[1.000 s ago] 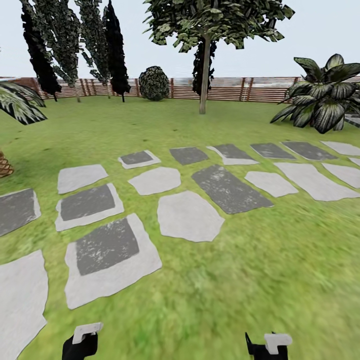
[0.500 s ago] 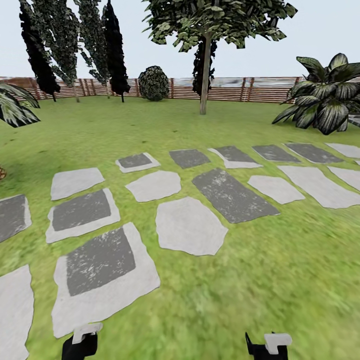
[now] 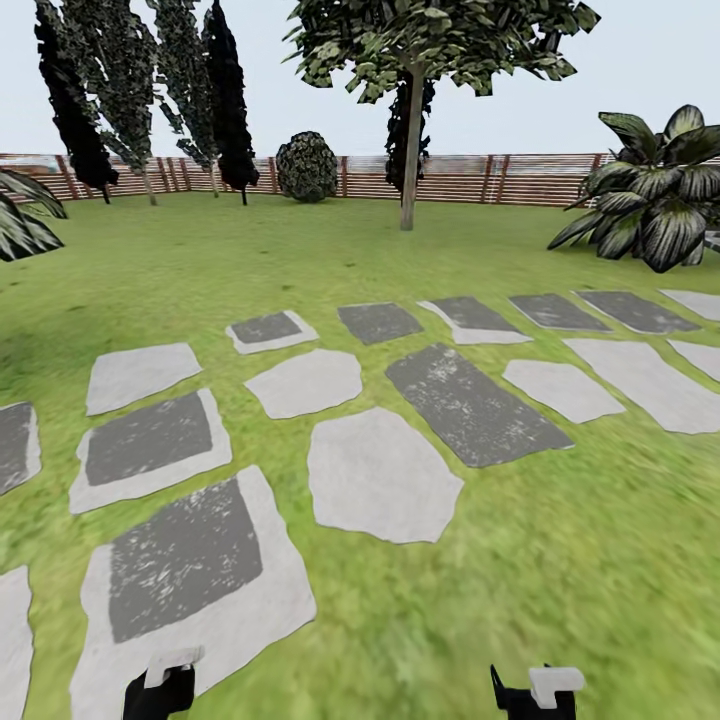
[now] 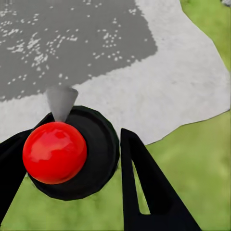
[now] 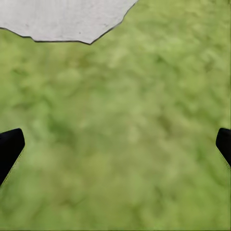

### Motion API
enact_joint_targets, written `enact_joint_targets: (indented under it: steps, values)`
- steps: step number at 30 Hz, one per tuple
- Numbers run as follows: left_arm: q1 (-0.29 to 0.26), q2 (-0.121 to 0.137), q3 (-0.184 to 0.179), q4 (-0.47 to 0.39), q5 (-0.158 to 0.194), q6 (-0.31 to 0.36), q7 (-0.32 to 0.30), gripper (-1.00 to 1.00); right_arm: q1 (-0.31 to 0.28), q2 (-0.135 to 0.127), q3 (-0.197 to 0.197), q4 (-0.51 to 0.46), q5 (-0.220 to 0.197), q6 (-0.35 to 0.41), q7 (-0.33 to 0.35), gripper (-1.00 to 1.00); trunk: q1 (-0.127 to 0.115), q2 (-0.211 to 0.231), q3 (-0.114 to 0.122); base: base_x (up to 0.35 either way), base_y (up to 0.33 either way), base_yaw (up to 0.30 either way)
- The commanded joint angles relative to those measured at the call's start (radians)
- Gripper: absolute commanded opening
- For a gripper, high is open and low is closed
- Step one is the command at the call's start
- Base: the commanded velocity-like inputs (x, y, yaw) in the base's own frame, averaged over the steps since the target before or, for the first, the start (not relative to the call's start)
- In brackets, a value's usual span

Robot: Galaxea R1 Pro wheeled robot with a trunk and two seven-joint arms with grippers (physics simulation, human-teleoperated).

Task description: In the garden, pick up the pesticide atomizer on the floor and spray pesticide onto both trees until each tree trunk is fully covered.

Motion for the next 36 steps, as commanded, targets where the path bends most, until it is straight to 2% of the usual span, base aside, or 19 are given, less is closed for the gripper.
enact_joint_targets:
  steps: [1, 36]
  values:
    - [-0.001, -0.001, 0.003, 0.001, 0.001, -0.003, -0.003, -1.0, -0.001, 0.0, 0.0, 0.001, 0.001, -0.003, 0.0, 1.0, 0.0, 0.0, -0.001, 0.338, 0.0, 0.0]
    - [-0.001, 0.0, 0.003, 0.001, 0.001, -0.002, -0.004, -1.0, -0.001, 0.0, 0.0, 0.001, 0.001, -0.003, 0.0, 1.0, 0.0, 0.0, -0.001, 0.338, 0.0, 0.0]
